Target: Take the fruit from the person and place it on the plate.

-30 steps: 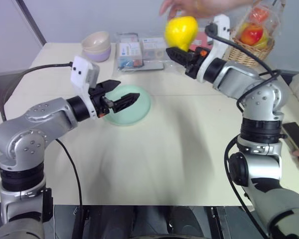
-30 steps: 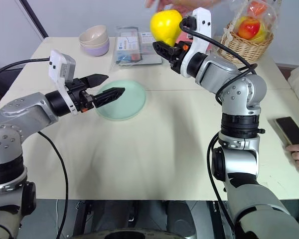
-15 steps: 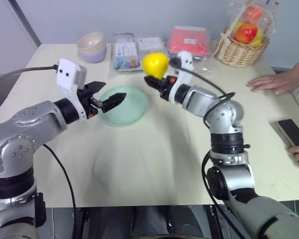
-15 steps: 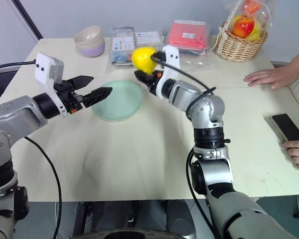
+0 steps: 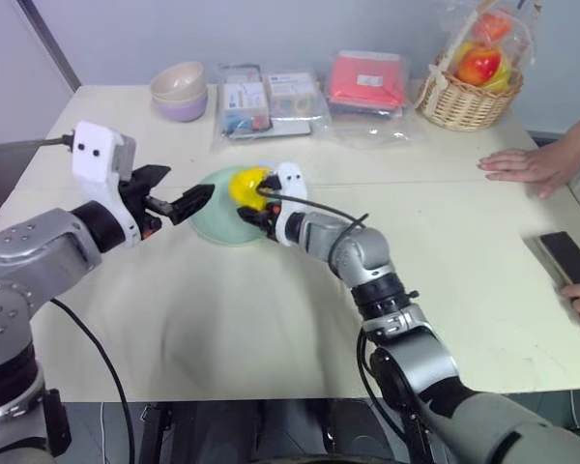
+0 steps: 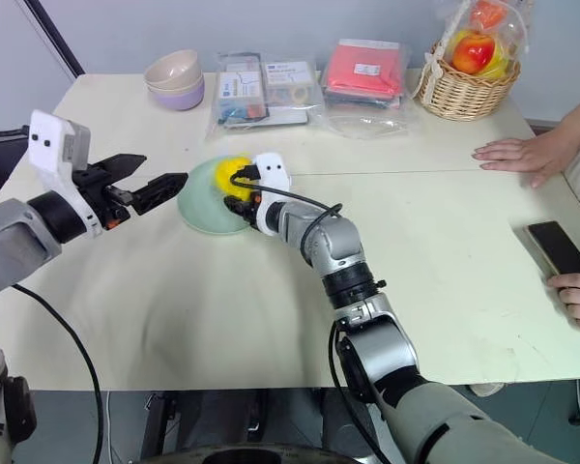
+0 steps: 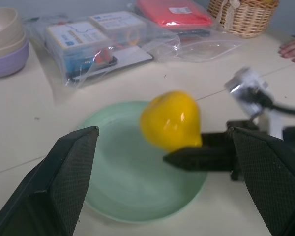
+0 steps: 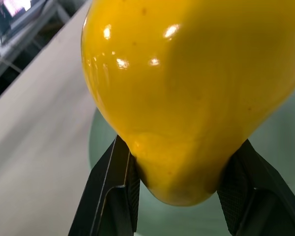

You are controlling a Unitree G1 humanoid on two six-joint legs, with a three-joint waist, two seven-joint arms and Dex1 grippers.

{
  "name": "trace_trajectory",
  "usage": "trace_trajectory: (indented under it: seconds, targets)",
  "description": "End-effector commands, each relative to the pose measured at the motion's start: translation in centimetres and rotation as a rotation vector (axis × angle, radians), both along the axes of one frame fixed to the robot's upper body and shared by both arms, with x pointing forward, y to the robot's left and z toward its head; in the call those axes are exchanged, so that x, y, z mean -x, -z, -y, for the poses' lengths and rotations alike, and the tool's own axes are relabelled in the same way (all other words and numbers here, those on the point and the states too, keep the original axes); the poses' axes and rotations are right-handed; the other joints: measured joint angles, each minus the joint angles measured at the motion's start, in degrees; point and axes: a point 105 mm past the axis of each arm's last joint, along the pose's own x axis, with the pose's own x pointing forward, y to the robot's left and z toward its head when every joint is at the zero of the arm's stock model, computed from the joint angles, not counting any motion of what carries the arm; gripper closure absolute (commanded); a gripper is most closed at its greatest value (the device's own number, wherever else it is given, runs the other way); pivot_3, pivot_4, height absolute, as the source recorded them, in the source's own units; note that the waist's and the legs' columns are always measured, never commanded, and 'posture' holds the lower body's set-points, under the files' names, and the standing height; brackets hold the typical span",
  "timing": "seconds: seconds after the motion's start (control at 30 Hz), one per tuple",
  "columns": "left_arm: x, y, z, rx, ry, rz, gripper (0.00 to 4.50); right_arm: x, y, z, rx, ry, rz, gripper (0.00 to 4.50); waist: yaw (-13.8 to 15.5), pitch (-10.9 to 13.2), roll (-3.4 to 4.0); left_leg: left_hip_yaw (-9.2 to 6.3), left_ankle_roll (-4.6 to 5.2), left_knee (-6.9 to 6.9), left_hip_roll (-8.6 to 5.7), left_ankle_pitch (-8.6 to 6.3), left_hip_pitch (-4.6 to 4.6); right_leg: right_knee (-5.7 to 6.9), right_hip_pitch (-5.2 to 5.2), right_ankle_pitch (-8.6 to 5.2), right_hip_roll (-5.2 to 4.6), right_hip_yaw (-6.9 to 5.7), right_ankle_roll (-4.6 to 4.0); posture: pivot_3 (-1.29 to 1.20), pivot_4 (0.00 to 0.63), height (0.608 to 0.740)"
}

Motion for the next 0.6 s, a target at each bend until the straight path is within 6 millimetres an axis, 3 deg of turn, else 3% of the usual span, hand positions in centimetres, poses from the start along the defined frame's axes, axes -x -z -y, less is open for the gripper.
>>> trace_trajectory:
  seconds: [0.03,0.23,0.4,0.53,0.6]
  targets:
    - [0.7,-0.9,-0.1,-0.005,-0.012,0.049,0.00,0.1,-0.1,-0.7,0.031,-0.031,0.054,3.02,0.0,0.0,0.00,0.00,-0.01,0.00,0.00,0.00,0.00,0.00,0.00,0.00,0.00,0.00,0.00,0.00,0.150,0.740]
    - [0.8,-0.5,0.1,0.008,-0.009,0.038,0.00,0.5,-1.1,-0.7,0.022,-0.076,0.092,0.08,0.0,0.0,0.00,-0.01,-0.01,0.00,0.00,0.01,0.00,0.01,-0.01,0.00,0.00,0.00,0.00,0.00,0.150,0.740]
    - [0.5,-0.2,0.8,0.024,0.023,0.026,0.00,0.8,-4.9,1.7,-0.013,-0.097,0.181,0.03,0.2,0.0,0.00,-0.01,-0.01,0.01,-0.01,0.01,0.00,0.00,0.01,0.00,-0.01,0.00,0.00,0.00,0.150,0.740]
    - [0.4,0.3,1.2,0.030,0.057,0.003,0.00,2.3,-9.0,5.1,0.000,-0.146,0.332,0.03,0.4,0.0,0.00,-0.02,-0.01,0.01,-0.04,0.00,-0.02,-0.01,0.01,0.00,-0.04,-0.01,0.00,0.00,0.150,0.740]
    - [0.4,0.7,1.2,0.024,0.076,-0.015,0.00,3.7,-10.8,7.8,0.027,-0.172,0.405,0.03,0.3,0.0,0.00,-0.02,0.00,0.01,-0.04,0.00,-0.02,-0.01,0.01,0.00,-0.03,0.00,0.00,0.00,0.150,0.740]
